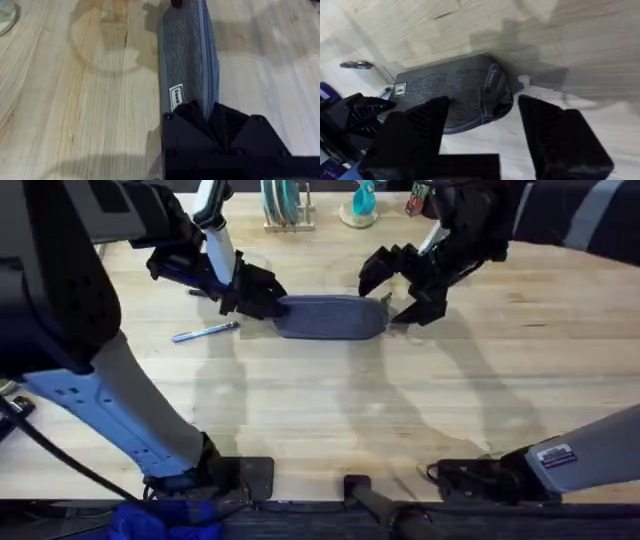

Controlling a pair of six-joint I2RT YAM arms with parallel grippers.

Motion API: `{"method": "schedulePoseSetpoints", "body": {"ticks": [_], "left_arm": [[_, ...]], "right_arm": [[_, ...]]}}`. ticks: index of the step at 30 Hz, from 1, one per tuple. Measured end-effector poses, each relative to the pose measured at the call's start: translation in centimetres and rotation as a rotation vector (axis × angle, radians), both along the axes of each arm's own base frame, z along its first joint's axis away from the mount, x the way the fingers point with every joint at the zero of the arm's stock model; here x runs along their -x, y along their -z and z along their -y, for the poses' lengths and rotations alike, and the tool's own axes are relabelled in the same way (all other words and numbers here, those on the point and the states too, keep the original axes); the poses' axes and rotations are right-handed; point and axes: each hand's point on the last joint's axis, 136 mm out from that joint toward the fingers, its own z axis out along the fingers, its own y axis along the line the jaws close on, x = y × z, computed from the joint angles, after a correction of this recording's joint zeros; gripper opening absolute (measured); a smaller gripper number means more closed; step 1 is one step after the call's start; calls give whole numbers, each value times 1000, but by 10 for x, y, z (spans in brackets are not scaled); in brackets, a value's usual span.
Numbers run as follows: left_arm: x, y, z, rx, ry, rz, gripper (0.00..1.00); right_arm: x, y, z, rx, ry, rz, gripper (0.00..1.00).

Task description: Unzip the bag, pick up the pens from the table one at a time and place them inside, then zip the bag closed.

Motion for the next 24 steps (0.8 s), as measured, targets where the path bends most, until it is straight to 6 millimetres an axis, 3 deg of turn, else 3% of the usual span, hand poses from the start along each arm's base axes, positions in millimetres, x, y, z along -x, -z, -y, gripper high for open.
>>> {"method": "schedulePoseSetpoints", "body": {"ticks": [9, 13, 24], "left_arm": [[0, 0, 0, 0, 0, 0, 42], [0, 0, 0, 0, 0, 0, 42], [0, 0, 0, 0, 1, -1, 42]], "right_arm": [[0, 0, 0, -1, 6, -2, 612], [-1, 0, 0, -2, 6, -2, 462], [4, 0, 1, 2, 6, -23, 418]]}}
